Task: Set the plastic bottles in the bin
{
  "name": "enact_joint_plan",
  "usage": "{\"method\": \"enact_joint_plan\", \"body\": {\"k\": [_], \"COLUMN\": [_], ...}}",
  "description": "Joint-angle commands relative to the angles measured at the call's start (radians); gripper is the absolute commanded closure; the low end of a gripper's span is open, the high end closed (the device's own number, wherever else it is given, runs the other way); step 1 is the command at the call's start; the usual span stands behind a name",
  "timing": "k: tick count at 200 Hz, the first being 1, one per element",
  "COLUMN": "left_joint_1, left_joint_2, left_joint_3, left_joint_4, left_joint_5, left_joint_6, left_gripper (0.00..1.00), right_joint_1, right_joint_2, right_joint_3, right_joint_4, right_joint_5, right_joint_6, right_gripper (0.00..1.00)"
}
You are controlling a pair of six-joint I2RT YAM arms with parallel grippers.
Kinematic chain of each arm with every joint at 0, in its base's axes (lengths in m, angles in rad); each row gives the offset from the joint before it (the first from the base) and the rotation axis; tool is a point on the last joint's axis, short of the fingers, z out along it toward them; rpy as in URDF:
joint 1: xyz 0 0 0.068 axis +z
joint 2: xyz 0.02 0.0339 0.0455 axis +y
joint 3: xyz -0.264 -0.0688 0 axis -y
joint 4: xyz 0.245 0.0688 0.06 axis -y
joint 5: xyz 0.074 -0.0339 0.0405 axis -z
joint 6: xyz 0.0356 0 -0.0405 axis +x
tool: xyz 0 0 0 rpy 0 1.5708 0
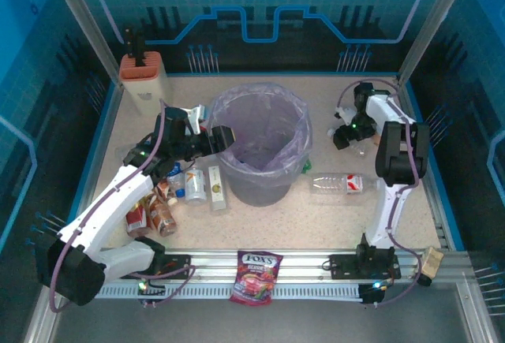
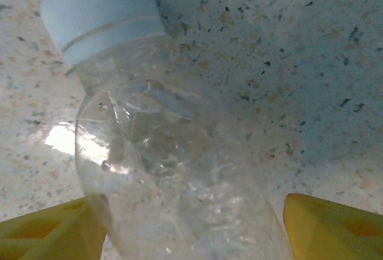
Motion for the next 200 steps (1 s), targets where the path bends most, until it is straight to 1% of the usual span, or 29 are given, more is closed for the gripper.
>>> {"method": "enact_joint_plan", "body": {"k": [1,23,51,61,95,106,139,166,182,200], "left_joint_1": [-0.009,-0.01,-0.01,-0.01,-0.009,-0.01,-0.01,-0.009,-0.01,-0.01], "left_joint_2": [0.02,0.026,0.027,0.027,0.024,0.023,0.023,0.026,0.029,0.037], "left_joint_3": [0.024,0.023,0.023,0.021,0.025,0.023,0.021,0.023,0.022,0.024], "left_joint_4": [-0.019,-0.015,-0.012,-0.012,-0.023,-0.021,-0.016,-0.018,-0.017,-0.015], "left_joint_5": [0.014,0.014,0.014,0.013,0.006,0.003,0.0,0.001,-0.002,-0.004], "left_joint_6": [0.019,0.016,0.013,0.014,0.021,0.018,0.015,0.017,0.019,0.02], "left_gripper": [0.21,0.21,0.21,0.22,0.22,0.22,0.22,0.22,0.22,0.22], "right_joint_1": [-0.008,-0.01,-0.009,-0.011,-0.017,-0.021,-0.026,-0.021,0.002,0.053], "right_joint_2": [0.016,0.007,-0.002,-0.003,-0.011,-0.019,-0.036,-0.107,-0.132,-0.163], "right_joint_3": [-0.03,-0.039,-0.031,-0.025,0.036,0.06,0.203,0.309,0.398,0.492], "right_joint_4": [0.037,0.047,0.04,0.038,-0.037,-0.064,-0.218,-0.32,-0.397,-0.462], "right_joint_5": [0.006,0.0,-0.001,0.001,-0.008,-0.011,-0.046,-0.108,-0.121,-0.117], "right_joint_6": [0.014,0.018,0.026,0.034,0.068,0.084,0.135,0.212,0.263,0.303], "right_gripper": [0.25,0.28,0.37,0.39,0.46,0.47,0.48,0.49,0.51,0.51]}}
